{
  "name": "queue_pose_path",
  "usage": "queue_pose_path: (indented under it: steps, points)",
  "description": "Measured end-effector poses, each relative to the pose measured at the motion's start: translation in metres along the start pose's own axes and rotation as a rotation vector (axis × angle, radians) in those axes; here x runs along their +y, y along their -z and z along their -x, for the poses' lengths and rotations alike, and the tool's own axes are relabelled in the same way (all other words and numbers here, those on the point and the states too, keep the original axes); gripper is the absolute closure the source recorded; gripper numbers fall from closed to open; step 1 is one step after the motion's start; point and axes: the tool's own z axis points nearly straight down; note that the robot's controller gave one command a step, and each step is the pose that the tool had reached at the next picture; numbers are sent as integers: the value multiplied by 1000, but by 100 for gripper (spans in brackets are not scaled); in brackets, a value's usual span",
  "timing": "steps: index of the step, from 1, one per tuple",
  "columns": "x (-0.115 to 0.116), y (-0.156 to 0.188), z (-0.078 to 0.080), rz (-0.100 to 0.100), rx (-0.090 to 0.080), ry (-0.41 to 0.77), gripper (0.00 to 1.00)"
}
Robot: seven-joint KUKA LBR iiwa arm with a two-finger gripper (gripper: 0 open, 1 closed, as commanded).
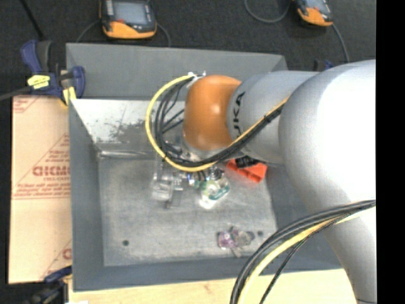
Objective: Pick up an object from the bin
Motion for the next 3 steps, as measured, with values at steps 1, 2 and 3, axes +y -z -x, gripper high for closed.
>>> queue_pose_path:
  steps: [1, 2, 3]
  points:
    - [26, 0, -8, 0, -1, -216, 0]
    - [2, 0, -7, 0, 2, -215, 0]
    - [2, 1, -6, 1, -1, -215, 0]
